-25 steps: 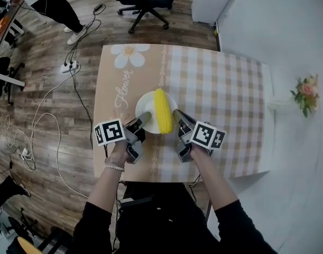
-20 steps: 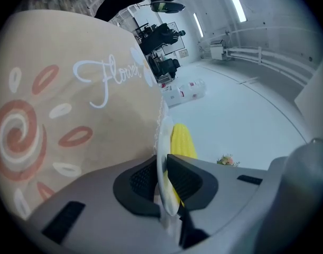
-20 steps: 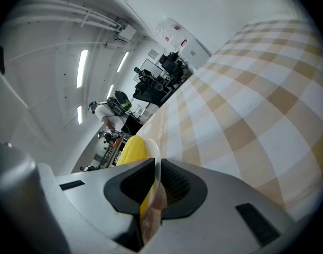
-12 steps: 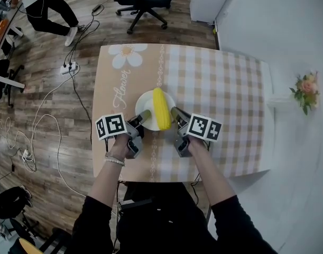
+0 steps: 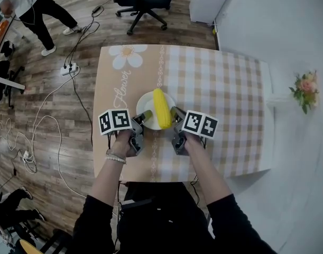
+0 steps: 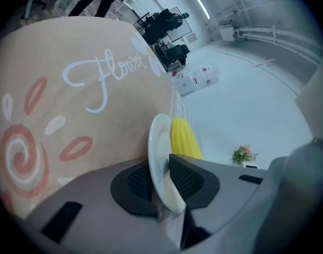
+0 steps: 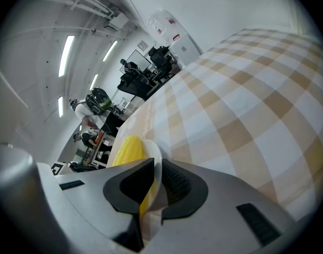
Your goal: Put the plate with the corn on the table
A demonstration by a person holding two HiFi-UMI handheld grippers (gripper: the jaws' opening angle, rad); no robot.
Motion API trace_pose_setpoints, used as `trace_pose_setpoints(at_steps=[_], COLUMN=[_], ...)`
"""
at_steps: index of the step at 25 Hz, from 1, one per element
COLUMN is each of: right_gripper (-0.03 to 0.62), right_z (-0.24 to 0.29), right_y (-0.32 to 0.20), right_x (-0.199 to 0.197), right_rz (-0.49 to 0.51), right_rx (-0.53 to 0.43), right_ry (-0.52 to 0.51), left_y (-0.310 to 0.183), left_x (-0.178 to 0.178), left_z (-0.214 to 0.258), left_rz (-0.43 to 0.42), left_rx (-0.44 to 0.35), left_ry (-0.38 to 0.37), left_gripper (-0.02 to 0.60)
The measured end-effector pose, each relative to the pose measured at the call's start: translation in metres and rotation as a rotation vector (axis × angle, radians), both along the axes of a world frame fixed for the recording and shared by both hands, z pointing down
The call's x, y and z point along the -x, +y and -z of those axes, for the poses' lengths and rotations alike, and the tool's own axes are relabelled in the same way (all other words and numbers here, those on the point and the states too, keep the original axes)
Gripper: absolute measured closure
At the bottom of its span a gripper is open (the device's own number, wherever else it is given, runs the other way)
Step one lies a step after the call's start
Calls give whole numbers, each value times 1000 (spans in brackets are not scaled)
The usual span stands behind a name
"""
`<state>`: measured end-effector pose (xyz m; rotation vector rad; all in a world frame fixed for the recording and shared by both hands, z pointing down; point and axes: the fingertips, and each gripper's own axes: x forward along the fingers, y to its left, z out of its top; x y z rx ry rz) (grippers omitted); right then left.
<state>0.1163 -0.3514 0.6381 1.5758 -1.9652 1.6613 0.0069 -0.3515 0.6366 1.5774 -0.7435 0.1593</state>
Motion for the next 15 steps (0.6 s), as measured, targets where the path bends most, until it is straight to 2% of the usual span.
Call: trace_pose_setpoints(at_steps=[4,11,15], right_gripper=[519,519,519], right_z=[-2,-5,-5], right_y=[0,0,0], right_x=[1,1,1], right_rz=[5,10,21], right_rx=[17,39,41], right_ry=[30,29,45], left_y=[2,6,12], left_x=[1,-2,4], left_z=[0,4,5], left_rz=[-39,-106,-162], left_rx=[12,1,1], left_ry=[-35,-13,-28], left_gripper=[510,451,448])
